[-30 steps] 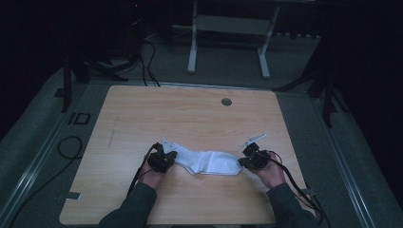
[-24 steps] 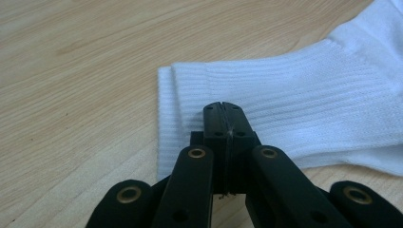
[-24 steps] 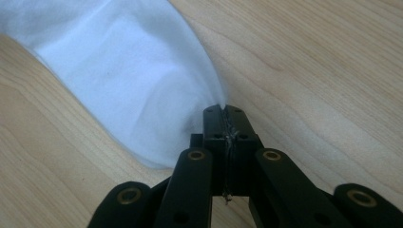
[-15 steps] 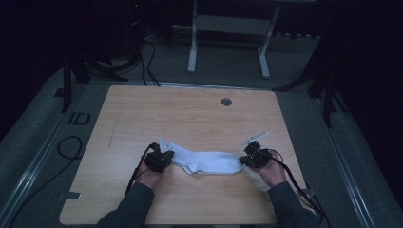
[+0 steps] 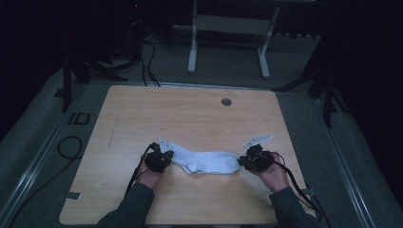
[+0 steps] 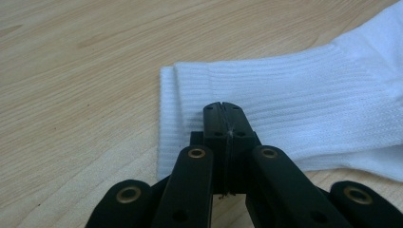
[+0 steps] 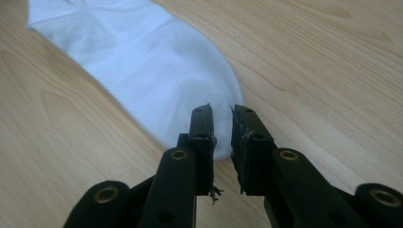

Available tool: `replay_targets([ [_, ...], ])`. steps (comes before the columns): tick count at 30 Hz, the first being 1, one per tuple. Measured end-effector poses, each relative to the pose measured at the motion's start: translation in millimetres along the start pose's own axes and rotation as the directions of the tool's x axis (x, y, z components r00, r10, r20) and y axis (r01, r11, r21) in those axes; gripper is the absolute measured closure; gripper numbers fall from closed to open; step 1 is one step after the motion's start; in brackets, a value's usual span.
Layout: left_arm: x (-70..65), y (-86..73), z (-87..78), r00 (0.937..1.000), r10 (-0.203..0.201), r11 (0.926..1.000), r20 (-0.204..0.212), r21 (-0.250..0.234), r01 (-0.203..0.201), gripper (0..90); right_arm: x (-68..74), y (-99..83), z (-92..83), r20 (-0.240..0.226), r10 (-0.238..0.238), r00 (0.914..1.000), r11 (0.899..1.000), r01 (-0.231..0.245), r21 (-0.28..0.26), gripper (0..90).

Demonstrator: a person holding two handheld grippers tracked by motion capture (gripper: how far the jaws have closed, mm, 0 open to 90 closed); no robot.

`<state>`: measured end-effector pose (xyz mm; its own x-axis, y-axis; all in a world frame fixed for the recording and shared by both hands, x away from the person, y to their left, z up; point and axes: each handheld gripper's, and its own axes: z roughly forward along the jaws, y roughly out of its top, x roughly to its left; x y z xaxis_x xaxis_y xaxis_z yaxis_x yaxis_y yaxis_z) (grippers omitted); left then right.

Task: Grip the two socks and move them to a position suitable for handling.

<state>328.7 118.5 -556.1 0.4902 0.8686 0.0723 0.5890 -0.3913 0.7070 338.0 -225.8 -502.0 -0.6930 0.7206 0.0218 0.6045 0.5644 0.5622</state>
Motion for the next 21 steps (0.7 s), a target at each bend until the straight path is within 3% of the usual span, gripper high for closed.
replay_targets([
  [5,-1.0,0.1,-0.1,0.9999,-0.008,1.0000,-0.007,0.002,0.008,89.8,3.4,-3.6,-1.5,0.010,-0.006,0.9999,1.000,0.006,-0.007,74.9],
  [11,-0.1,-0.6,-1.9,0.9998,-0.020,0.9998,-0.009,0.009,0.020,89.3,-2.9,-7.2,1.7,0.022,0.021,0.9995,1.000,-0.021,-0.010,72.4],
  [16,0.5,-1.9,-5.4,0.9996,-0.027,0.9996,0.011,-0.012,0.027,80.2,-6.6,-6.4,1.0,0.026,0.031,0.9992,0.999,-0.030,-0.020,70.6],
  [21,2.6,-3.7,-11.6,0.9994,-0.027,0.9992,0.020,-0.029,0.028,77.0,-9.7,-5.9,2.3,0.029,0.039,0.9988,0.999,-0.038,-0.025,69.5],
])
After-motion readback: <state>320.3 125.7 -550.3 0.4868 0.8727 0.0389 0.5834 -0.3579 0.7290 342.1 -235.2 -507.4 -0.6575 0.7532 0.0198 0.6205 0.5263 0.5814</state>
